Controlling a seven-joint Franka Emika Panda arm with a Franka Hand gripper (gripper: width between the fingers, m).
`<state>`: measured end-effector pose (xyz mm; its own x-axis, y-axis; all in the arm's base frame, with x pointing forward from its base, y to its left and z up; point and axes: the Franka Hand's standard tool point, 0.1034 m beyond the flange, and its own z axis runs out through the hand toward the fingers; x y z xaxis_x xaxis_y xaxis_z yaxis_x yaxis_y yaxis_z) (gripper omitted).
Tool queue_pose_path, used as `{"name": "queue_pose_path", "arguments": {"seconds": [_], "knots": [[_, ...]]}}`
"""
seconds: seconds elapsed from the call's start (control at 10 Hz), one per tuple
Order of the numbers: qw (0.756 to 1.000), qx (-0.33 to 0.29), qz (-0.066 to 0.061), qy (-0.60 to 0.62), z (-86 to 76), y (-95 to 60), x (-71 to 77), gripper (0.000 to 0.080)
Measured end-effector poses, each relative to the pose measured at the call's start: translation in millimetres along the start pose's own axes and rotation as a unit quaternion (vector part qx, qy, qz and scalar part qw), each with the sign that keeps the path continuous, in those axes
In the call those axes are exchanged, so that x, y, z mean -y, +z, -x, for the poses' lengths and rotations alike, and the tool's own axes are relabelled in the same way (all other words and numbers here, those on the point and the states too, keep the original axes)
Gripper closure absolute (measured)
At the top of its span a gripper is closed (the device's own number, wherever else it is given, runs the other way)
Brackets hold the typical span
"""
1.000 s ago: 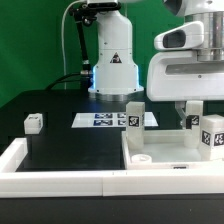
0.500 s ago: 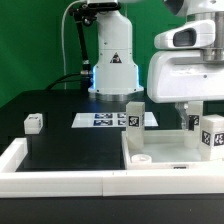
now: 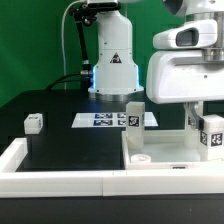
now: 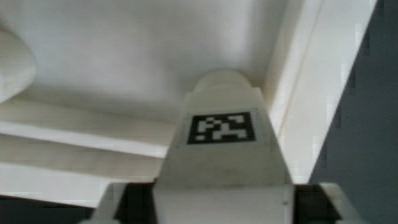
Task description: Assemble square table
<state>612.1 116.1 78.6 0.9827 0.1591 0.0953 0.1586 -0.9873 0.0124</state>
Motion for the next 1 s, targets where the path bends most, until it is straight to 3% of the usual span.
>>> {"name": "queue_pose_path", "arguments": {"seconds": [0.3, 0.6, 0.8, 1.0], "knots": [[1.0, 0.0, 0.0, 0.009, 0.0, 0.0, -0.1, 0.0508], [0.99, 0.0, -0.001, 0.141, 0.5, 0.4, 0.1, 0.0508], [0.972, -0.004, -0.003, 0.234, 0.4, 0.9, 2.5, 0.0508], [0.937, -0.005, -0.004, 0.348, 0.9, 1.1, 4.7, 0.0508]]}}
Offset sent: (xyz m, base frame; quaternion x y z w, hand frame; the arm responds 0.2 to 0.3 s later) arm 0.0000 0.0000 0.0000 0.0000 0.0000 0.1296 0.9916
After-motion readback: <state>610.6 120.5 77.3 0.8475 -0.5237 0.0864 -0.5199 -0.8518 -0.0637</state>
